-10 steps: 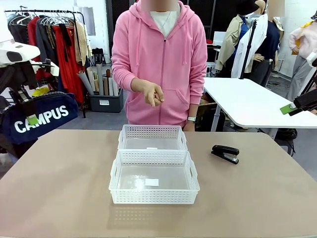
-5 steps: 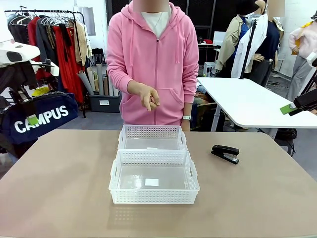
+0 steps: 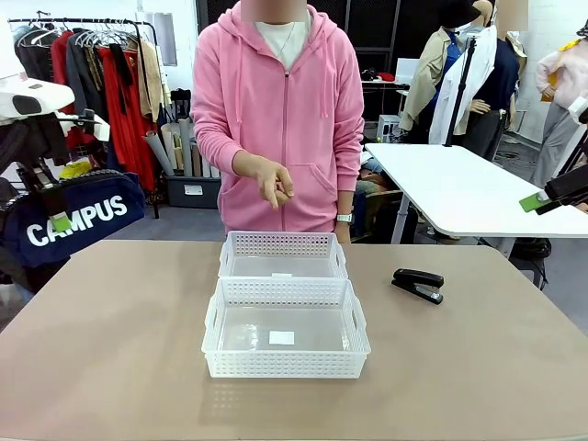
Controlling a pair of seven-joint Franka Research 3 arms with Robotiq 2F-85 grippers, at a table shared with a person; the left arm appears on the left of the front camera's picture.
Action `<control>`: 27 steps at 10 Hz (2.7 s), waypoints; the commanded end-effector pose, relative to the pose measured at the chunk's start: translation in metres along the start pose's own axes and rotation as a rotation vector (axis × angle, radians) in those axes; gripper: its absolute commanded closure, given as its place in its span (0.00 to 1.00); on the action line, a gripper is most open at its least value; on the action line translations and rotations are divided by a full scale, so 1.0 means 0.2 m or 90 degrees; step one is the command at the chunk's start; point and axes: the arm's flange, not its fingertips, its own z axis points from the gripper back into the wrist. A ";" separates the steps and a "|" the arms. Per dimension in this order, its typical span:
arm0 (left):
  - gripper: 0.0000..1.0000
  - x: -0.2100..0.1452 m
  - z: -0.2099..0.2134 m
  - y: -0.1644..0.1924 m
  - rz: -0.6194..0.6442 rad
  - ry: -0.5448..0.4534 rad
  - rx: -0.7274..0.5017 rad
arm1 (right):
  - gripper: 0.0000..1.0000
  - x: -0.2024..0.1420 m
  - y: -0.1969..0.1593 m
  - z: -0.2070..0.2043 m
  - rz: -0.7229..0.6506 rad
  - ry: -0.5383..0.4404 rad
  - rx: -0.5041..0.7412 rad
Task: Distribute items into two baskets.
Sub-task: Move the picked Pencil pouch towards the Organizing basket indicated by the person, stopping as directed.
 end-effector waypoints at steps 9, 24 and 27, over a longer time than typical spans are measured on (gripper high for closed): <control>1.00 0.20 -0.13 -0.32 -0.201 0.013 -0.041 | 0.00 0.01 0.00 0.00 0.003 -0.009 0.008; 1.00 0.65 -0.59 -0.63 -0.488 0.094 -0.048 | 0.00 0.01 0.00 0.00 0.003 -0.009 0.008; 1.00 0.68 -0.66 -0.69 -0.499 0.083 -0.061 | 0.00 0.01 0.00 0.00 0.003 -0.009 0.008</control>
